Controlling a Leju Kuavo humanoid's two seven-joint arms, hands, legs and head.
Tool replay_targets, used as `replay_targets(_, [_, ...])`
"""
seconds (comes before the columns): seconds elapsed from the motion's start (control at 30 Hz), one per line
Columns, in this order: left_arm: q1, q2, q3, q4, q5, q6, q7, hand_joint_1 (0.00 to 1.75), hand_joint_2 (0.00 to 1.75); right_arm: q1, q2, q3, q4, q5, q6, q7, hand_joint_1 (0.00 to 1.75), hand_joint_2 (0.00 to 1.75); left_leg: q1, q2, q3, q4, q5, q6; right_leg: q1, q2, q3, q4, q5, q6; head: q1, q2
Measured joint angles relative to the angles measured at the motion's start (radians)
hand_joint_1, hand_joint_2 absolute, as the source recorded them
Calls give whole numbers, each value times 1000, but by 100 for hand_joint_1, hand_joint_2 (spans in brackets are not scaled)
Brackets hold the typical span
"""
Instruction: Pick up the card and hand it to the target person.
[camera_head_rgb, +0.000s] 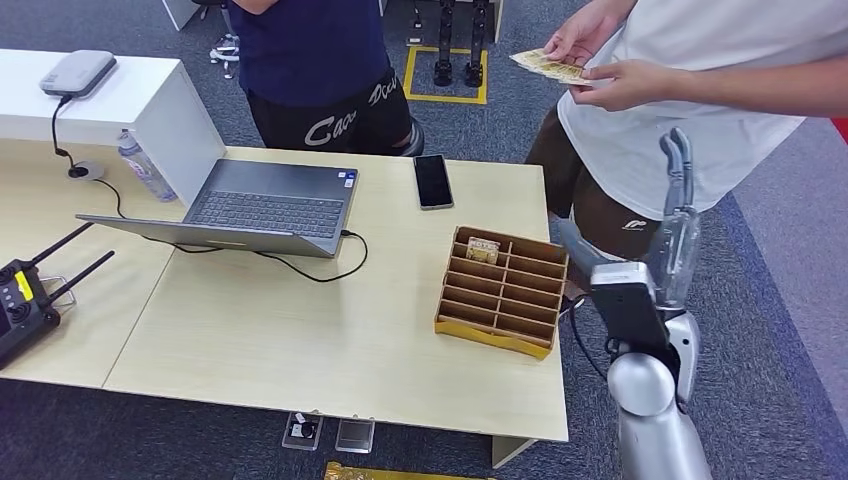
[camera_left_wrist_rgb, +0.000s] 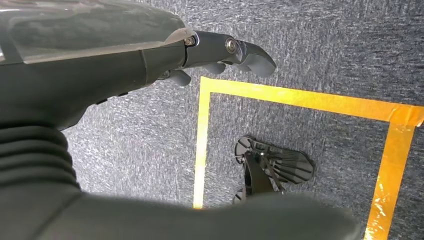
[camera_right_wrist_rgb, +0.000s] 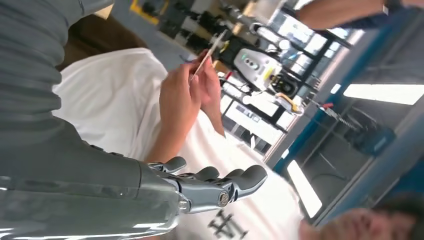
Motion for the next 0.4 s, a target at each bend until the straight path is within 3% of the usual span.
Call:
replay_targets(0.17, [0, 0, 0, 0, 0, 4, -1, 0, 0, 72, -33, -122, -57, -262, 93, -109, 0, 175, 0, 0, 0, 0, 0, 0, 0, 0, 0, 0, 0, 0, -1, 0])
replay_targets(0.4, [0, 0, 1, 0, 10, 15, 10, 0, 0, 157, -54, -297, -72, -385, 157, -147, 0, 175, 0, 0, 0, 0, 0, 0, 0, 0, 0, 0, 0, 0, -2, 0])
